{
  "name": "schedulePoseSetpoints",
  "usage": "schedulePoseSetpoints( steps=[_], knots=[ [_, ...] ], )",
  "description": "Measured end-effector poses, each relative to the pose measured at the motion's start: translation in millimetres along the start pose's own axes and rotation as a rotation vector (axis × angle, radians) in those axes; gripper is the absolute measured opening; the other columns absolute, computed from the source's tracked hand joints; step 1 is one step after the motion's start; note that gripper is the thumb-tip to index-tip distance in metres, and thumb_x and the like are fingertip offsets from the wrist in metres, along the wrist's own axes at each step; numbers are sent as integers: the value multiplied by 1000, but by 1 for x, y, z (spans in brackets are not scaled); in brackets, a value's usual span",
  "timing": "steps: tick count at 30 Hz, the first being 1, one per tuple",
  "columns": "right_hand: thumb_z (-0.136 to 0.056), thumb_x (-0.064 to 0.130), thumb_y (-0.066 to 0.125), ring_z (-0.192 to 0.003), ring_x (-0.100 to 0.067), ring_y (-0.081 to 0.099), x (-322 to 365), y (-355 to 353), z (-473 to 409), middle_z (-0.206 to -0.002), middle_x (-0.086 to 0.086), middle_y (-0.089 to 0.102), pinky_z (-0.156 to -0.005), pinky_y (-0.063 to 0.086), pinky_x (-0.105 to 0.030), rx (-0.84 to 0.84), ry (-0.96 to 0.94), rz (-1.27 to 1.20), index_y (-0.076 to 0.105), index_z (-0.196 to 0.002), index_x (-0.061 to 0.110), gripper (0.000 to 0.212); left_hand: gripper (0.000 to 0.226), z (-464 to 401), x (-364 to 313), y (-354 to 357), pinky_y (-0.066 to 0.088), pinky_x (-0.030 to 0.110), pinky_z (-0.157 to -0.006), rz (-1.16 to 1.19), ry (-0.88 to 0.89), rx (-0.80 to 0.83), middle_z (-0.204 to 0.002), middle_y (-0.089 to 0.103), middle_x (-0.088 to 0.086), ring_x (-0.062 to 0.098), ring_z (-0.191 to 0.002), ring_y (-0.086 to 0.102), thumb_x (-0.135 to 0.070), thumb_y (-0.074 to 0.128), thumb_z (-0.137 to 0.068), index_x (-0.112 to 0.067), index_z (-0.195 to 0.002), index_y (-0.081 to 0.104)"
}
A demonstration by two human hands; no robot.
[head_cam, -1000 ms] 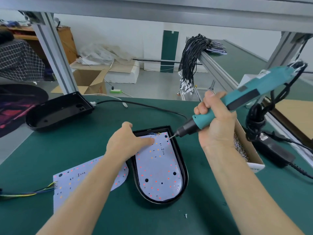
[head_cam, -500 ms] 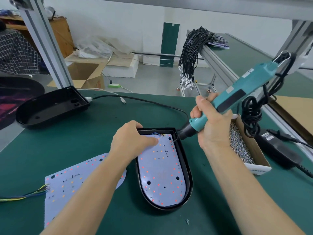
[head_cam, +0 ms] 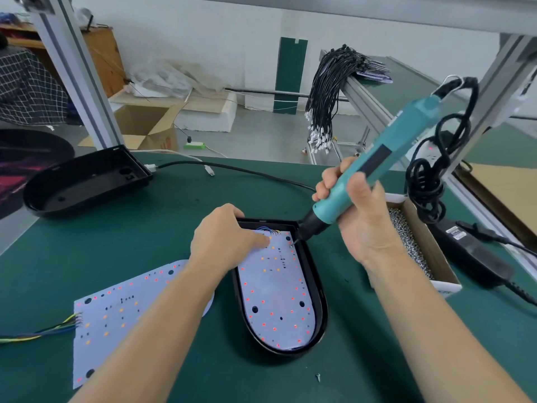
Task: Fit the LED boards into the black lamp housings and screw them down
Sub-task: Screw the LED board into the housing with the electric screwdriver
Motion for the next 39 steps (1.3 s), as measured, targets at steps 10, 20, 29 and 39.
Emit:
schedulePoseSetpoints(
  steps=[10,20,29,39],
  knots=[
    [-62,0,60,-67,-18,46,4,7,4,-70,2,47,-77,40,-30,294,96,59,44,-83,16,31,45,-2,-3,0,41,26,-62,-27,-18,-6,-84,61,-3,21,-77,60,-32,83,-63,-22,-96,55],
    [-51,35,92,-63,-13,51,59,-45,-9,-67,3,54,-75,47,-31,-99,-113,-489,53,-72,18,47,47,6,3,-1,49,33,-67,239,-73,-24,-83,67,3,25,-72,63,-23,86,-51,-16,-92,63],
    [-42,44,93,-55,-7,46,90,-92,24,-62,8,48,-62,44,-23,-274,-120,-319,50,-72,23,57,63,17,-38,-5,27,37,-102,-406,192,-221,-129,49,0,24,-125,38,-48,70,-77,-21,-130,50],
    [-84,34,60,-55,-8,44,123,-116,45,-60,7,48,-63,40,-25,-521,-341,-252,45,-75,21,22,17,65,-168,146,25,34,-86,-710,904,219,-93,69,-6,18,-99,52,-26,58,-89,-27,-94,74]
  ],
)
Point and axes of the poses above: each hand's wrist, its own z-axis away from the middle knuckle, its own y-axis out of the palm, x = y × z, the point moved 7 cm from there along -z, towards the middle knuckle
